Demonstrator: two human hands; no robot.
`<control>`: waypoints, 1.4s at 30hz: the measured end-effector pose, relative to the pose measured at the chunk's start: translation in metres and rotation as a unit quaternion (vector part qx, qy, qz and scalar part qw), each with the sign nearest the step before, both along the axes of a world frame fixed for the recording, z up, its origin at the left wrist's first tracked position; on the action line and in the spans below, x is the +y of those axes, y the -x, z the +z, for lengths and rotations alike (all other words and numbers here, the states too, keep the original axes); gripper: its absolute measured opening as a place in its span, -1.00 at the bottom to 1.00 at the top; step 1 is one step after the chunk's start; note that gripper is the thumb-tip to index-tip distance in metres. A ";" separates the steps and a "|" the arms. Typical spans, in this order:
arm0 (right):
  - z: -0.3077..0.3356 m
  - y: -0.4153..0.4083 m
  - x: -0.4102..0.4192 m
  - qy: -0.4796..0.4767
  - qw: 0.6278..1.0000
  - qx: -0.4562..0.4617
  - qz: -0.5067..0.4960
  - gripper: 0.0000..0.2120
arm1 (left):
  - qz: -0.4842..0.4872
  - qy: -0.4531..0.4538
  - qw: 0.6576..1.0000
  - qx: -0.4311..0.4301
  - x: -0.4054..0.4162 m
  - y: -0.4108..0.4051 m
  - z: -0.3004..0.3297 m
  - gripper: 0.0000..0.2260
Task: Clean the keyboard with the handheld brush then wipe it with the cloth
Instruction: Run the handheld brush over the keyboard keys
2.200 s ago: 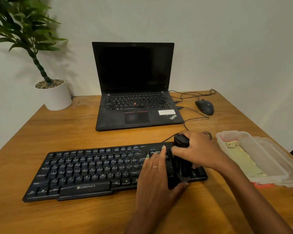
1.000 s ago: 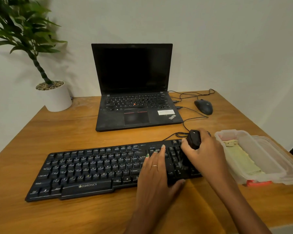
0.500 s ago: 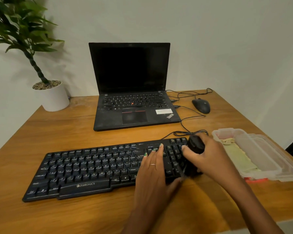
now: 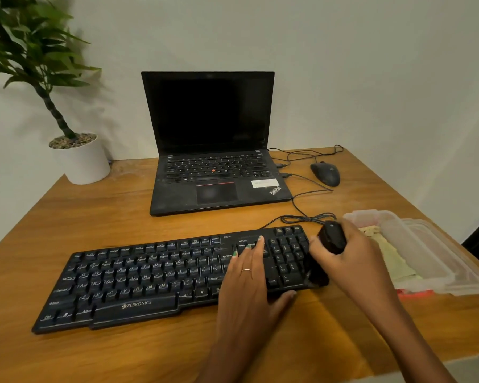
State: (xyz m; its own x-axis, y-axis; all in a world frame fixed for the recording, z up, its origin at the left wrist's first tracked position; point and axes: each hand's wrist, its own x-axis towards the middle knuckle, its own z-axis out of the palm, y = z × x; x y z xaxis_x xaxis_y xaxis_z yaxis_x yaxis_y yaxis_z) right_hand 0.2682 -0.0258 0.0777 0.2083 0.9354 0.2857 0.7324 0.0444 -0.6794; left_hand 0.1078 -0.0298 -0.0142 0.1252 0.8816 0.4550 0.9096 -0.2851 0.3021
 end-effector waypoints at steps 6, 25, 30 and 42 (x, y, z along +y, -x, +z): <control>0.002 -0.017 0.005 -0.004 0.999 -0.023 -0.042 -0.82 | 0.004 0.001 1.000 -0.005 -0.001 -0.001 0.002 -0.13; 0.007 0.011 0.028 -0.006 0.998 -0.052 0.018 -0.80 | 0.006 0.023 1.000 0.012 -0.002 0.001 0.003 -0.13; 0.009 0.025 0.033 0.036 0.996 -0.035 0.078 -0.82 | -0.001 0.015 1.000 0.013 -0.002 0.002 0.002 -0.15; 0.005 0.021 0.033 0.019 0.995 -0.066 0.074 -0.82 | 0.020 0.033 0.999 0.021 -0.003 0.001 0.004 -0.11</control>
